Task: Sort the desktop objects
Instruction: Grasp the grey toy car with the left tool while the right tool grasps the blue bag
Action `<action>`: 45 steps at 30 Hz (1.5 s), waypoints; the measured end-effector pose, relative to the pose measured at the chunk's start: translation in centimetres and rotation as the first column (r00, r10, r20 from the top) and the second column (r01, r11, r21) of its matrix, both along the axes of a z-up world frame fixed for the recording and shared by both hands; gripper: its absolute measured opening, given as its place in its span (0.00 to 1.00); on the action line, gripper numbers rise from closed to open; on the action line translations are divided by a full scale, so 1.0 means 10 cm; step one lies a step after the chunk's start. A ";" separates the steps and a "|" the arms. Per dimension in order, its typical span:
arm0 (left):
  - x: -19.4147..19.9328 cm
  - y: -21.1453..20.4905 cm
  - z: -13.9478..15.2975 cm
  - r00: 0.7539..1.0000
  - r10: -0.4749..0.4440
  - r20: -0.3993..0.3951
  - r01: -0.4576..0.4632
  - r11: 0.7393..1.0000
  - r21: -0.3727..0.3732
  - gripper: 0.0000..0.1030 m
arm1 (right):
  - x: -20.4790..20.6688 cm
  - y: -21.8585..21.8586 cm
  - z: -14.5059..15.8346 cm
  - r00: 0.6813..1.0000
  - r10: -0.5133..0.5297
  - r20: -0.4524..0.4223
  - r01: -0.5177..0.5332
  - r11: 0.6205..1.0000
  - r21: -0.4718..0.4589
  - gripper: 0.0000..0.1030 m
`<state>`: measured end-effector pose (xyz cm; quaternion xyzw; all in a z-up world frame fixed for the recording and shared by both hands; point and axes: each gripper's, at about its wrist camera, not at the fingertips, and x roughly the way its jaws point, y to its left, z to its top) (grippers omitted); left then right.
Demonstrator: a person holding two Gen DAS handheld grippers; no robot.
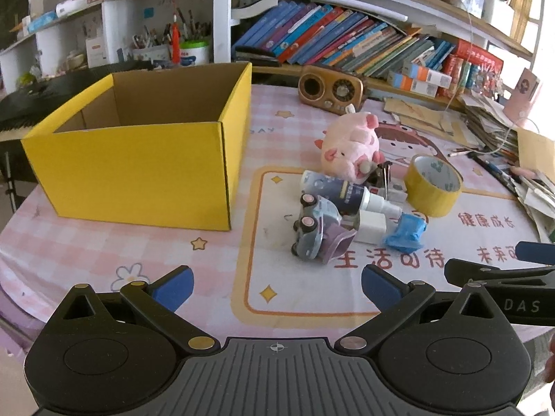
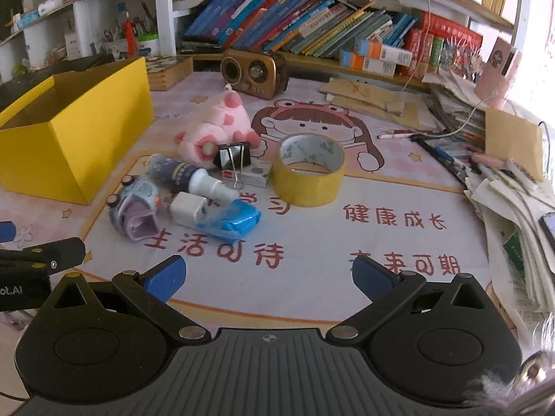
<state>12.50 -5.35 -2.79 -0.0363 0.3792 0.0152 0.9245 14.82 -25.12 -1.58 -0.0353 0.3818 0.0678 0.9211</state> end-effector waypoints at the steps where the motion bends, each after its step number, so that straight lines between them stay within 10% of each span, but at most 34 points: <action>1: 0.02 -0.01 0.00 1.000 0.005 -0.003 -0.005 1.000 0.002 1.00 | 0.04 -0.03 -0.01 1.000 0.005 -0.008 -0.005 1.000 0.011 1.00; 10: 0.13 -0.09 0.04 0.999 0.034 0.021 -0.034 0.999 0.000 1.00 | 0.30 -0.07 -0.05 0.996 0.085 -0.016 -0.085 0.996 0.012 0.98; 34: 0.50 -0.21 -0.06 0.993 0.096 -0.066 -0.095 0.995 0.016 0.99 | 0.97 0.21 -0.38 0.925 0.354 -0.140 -0.359 0.933 -0.011 0.43; 45: 0.90 -0.42 -0.34 0.993 0.016 -0.117 -0.010 0.999 0.050 0.63 | 1.03 -0.09 -0.28 0.916 0.384 -0.119 -0.379 0.923 0.059 0.38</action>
